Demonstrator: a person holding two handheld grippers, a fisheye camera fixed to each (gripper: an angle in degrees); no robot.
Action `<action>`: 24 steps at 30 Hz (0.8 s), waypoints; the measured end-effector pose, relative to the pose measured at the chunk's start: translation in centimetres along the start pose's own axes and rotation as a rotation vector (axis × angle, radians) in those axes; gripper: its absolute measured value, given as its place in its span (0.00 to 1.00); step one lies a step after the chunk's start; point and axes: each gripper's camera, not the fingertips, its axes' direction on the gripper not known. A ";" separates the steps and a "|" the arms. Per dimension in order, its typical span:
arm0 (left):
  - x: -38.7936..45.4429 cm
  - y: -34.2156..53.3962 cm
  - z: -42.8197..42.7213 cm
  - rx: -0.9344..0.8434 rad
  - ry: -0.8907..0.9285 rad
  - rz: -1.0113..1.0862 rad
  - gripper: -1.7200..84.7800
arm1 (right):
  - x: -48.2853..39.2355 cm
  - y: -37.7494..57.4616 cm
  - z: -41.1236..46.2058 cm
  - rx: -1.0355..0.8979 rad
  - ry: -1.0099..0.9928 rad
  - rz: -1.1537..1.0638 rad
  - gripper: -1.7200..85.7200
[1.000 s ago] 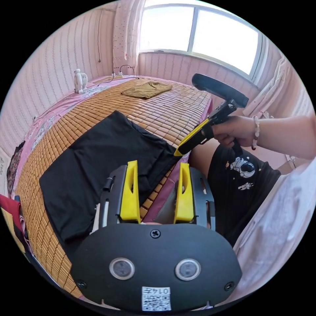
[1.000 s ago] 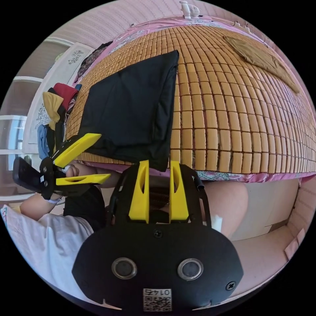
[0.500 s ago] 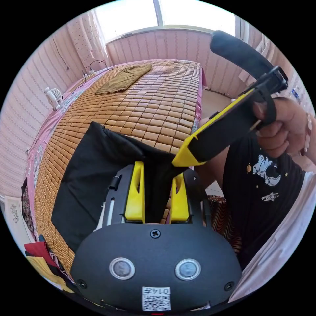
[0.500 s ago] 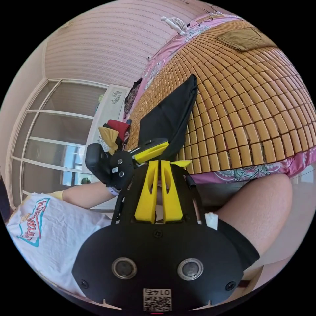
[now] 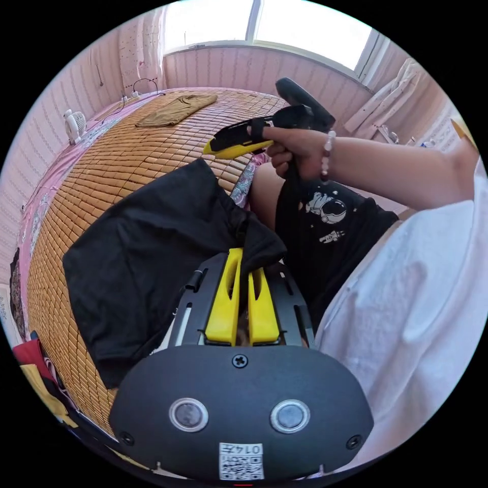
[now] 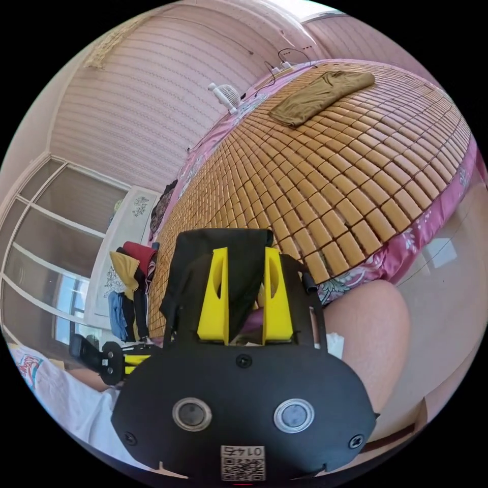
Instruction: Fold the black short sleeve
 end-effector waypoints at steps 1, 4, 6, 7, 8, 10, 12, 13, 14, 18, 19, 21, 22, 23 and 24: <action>-0.2 0.4 -0.3 0.004 0.004 -0.010 0.01 | 0.0 -0.4 0.2 0.019 0.024 -0.005 0.13; -1.1 1.7 -1.5 0.032 0.005 -0.056 0.01 | 0.4 -1.3 2.3 -0.065 0.066 -0.008 0.06; -2.2 2.4 -2.6 0.062 0.003 -0.089 0.01 | 0.6 -1.6 3.3 -0.148 0.051 -0.002 0.04; -2.5 2.5 -2.9 0.070 0.004 -0.095 0.01 | 0.3 -1.6 3.0 -0.145 0.070 -0.016 0.03; -3.1 2.8 -3.6 0.090 0.007 -0.107 0.01 | -0.1 -1.5 2.0 -0.115 0.088 -0.036 0.03; -4.1 3.4 -4.5 0.124 0.014 -0.129 0.01 | -0.4 -1.2 0.0 -0.060 0.074 -0.048 0.02; -5.9 4.2 -5.7 0.183 0.065 -0.175 0.01 | -1.0 -1.0 -2.2 -0.011 0.052 -0.064 0.02; -6.3 4.4 -6.0 0.199 0.083 -0.185 0.01 | -1.6 -0.9 -3.4 0.006 0.053 -0.085 0.02; -7.0 4.7 -6.8 0.233 0.113 -0.202 0.01 | -2.5 -0.9 -4.6 0.025 0.053 -0.112 0.02; -9.5 6.3 -10.2 0.368 0.142 -0.278 0.01 | -5.8 -1.9 -6.5 0.051 0.041 -0.199 0.02; -10.1 6.7 -10.7 0.391 0.149 -0.303 0.01 | -7.2 -2.7 -6.4 0.044 0.029 -0.230 0.02; -12.9 9.1 -12.5 0.483 0.166 -0.429 0.01 | -10.0 -4.2 -5.2 0.019 0.000 -0.289 0.02; -13.6 9.8 -12.9 0.504 0.161 -0.460 0.01 | -12.3 -5.3 -3.7 -0.001 -0.015 -0.339 0.02; -15.0 11.2 -13.8 0.543 0.144 -0.523 0.01 | -15.0 -6.5 -1.7 -0.025 -0.023 -0.388 0.03; -16.3 12.6 -14.8 0.577 0.124 -0.573 0.02 | -16.5 -7.0 -0.6 -0.040 -0.020 -0.413 0.03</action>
